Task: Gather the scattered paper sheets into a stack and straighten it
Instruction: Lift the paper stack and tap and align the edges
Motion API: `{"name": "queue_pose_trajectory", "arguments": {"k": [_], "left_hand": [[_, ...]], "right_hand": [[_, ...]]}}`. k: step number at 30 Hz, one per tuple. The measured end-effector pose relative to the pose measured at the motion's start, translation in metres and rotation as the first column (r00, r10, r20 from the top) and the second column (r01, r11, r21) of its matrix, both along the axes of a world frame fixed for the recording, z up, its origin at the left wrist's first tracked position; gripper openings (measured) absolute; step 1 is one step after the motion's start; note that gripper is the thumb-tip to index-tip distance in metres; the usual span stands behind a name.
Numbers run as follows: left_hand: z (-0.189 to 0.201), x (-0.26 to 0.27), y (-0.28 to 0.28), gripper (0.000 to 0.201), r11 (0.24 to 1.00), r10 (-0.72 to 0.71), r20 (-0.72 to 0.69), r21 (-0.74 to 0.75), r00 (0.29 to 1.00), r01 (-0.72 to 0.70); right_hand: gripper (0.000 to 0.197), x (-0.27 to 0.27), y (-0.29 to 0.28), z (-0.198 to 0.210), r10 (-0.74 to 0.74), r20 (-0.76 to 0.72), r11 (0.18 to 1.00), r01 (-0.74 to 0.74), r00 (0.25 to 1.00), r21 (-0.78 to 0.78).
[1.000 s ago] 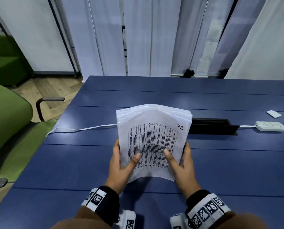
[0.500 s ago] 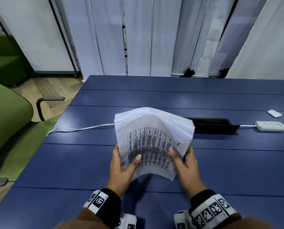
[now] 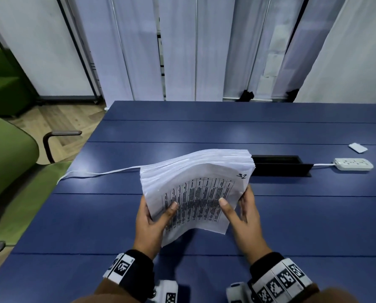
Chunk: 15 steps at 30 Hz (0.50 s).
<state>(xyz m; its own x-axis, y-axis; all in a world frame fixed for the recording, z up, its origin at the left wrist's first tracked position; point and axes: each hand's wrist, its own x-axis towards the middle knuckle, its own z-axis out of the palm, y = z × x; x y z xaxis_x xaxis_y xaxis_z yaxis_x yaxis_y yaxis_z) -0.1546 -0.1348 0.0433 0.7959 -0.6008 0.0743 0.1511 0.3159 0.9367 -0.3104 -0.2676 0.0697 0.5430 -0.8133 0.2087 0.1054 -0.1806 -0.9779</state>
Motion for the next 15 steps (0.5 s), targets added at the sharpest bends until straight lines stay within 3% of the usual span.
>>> {"name": "queue_pose_trajectory", "arguments": {"k": [3,6,8,11,13,15], "left_hand": [[0.006,0.005,-0.002,0.077,1.000,-0.014,-0.021,-0.006,1.000,0.014],[0.010,0.008,-0.004,0.060,0.999,-0.035,-0.010,0.003,0.999,0.035],[0.010,0.009,-0.004,0.061,0.999,-0.052,0.011,0.015,0.999,0.052],[0.012,0.014,-0.002,0.030,0.995,-0.090,0.035,0.039,0.995,0.088],[0.012,0.014,-0.005,0.038,0.994,-0.104,0.069,0.043,0.992,0.101],[0.013,0.015,-0.005,0.039,0.995,-0.098,0.068,0.023,0.993,0.097]], "right_hand": [[0.084,0.001,-0.002,0.004,-0.004,0.055,0.999,0.002,0.999,0.034],[0.086,0.001,0.000,0.006,0.031,0.079,0.999,-0.034,0.996,0.037],[0.097,-0.001,-0.004,0.007,-0.002,0.102,0.998,-0.005,0.995,0.066],[0.106,-0.001,-0.008,0.008,0.025,0.020,0.996,-0.026,0.999,0.083],[0.100,-0.001,-0.010,0.007,0.090,-0.033,0.992,-0.087,0.995,0.096],[0.102,-0.001,-0.014,0.007,0.043,-0.012,0.994,-0.041,0.999,0.106]]}}
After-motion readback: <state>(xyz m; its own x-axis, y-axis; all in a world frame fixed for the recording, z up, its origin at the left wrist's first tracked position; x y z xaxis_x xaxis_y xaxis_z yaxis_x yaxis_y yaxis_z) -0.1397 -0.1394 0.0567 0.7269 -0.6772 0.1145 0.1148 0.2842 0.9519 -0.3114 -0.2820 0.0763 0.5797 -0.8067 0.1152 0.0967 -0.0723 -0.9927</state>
